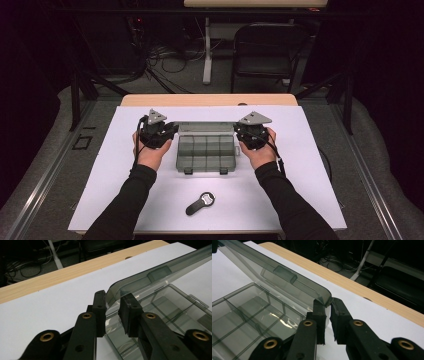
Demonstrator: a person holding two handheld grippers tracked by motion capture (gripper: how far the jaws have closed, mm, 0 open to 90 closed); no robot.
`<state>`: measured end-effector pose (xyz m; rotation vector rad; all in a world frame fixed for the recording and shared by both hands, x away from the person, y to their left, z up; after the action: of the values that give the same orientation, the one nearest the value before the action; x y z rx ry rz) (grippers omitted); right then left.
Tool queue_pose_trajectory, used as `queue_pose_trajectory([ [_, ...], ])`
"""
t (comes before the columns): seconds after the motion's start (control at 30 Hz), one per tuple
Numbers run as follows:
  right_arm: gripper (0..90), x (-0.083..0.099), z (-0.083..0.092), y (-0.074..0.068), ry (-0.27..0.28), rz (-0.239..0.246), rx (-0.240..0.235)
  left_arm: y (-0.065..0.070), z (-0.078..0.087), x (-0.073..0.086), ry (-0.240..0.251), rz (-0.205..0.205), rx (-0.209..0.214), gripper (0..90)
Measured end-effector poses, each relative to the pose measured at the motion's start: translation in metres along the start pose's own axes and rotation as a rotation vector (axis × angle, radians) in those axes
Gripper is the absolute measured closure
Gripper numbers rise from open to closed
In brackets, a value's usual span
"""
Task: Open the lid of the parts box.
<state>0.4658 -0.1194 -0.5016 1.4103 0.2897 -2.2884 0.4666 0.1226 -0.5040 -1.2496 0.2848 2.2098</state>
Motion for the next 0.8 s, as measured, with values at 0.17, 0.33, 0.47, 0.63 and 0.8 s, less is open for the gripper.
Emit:
queue_pose_trajectory([
  [0.17,83.5,-0.002,-0.004,0.003,0.018,-0.013,0.007,-0.006,-0.004,-0.002,0.007,0.050,0.012,80.6],
  [0.33,83.8,-0.006,-0.006,0.005,0.013,-0.032,0.003,-0.009,-0.007,-0.005,0.006,0.063,-0.005,83.4],
  [0.47,84.0,-0.008,-0.009,0.006,0.008,-0.026,0.010,-0.012,-0.010,-0.007,0.013,0.070,-0.019,84.4],
  [0.63,84.2,-0.010,-0.012,0.009,0.016,-0.037,0.007,-0.013,-0.013,-0.009,0.013,0.082,-0.023,84.8],
  [0.8,83.6,-0.011,-0.014,0.011,0.025,-0.083,-0.010,-0.014,-0.015,-0.010,0.013,0.095,-0.028,84.9],
])
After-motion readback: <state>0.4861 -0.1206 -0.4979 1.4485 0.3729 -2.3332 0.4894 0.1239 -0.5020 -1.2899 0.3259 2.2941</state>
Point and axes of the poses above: each handheld gripper's, and its own axes: z roughly backward along the jaws, x roughly out of its underside, y roughly to its right, the point moved 8 cm from there along -z, roughly forward along the jaws, and after that the axes turned 7 degrees about -z, right-handed, at the moved point
